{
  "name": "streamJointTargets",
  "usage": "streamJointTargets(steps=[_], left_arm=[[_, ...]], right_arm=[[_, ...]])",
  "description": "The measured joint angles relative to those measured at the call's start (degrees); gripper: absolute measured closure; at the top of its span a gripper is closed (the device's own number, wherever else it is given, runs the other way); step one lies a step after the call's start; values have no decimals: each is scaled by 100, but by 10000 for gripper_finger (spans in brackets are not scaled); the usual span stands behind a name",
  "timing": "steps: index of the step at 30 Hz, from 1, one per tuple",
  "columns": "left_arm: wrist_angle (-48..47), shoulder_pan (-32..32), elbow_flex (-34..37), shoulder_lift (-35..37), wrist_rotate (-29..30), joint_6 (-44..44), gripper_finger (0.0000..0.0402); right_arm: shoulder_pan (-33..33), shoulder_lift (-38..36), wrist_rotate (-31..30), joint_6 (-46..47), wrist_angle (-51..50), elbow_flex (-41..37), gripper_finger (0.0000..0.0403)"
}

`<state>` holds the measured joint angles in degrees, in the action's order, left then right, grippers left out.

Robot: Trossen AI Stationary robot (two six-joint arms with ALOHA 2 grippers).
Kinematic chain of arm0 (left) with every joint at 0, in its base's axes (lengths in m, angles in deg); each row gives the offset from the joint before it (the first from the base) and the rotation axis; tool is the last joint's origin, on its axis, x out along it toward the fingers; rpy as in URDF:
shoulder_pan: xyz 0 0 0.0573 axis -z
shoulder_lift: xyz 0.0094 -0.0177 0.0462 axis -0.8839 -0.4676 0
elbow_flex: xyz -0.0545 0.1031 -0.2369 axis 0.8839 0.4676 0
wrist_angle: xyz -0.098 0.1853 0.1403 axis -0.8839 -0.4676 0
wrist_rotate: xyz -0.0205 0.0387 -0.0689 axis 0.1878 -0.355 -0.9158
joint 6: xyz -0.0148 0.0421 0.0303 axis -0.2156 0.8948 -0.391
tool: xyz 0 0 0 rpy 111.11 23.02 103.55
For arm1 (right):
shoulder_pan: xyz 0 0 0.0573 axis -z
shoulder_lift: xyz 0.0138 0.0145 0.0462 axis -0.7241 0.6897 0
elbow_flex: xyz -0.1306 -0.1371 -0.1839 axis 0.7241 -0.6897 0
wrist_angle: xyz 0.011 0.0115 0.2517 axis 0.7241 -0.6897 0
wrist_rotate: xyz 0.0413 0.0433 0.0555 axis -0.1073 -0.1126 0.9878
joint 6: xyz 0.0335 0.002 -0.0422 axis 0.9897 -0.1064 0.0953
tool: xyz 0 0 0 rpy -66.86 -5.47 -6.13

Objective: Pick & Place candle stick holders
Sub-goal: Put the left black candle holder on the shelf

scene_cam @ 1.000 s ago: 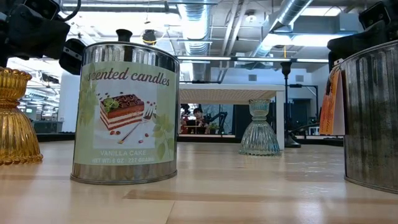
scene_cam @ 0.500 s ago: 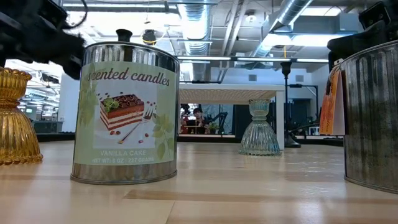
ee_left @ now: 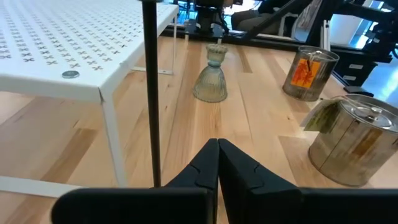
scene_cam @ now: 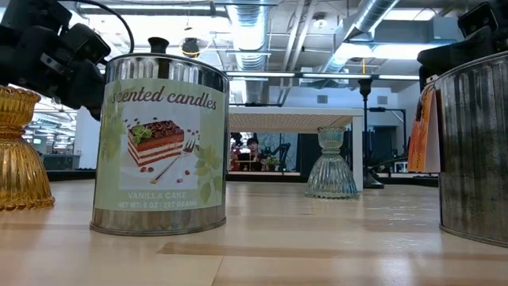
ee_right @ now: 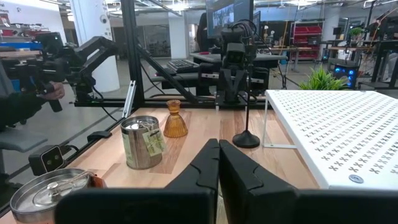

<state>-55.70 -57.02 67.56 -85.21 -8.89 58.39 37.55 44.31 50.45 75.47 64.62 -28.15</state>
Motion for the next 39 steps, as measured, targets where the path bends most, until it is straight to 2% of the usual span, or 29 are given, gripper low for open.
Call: streamJointTargets(steps=[39], left_arm=[[1, 0, 0, -12, 0, 0, 395]], right_arm=[[-2, 1, -2, 0, -1, -2, 403]])
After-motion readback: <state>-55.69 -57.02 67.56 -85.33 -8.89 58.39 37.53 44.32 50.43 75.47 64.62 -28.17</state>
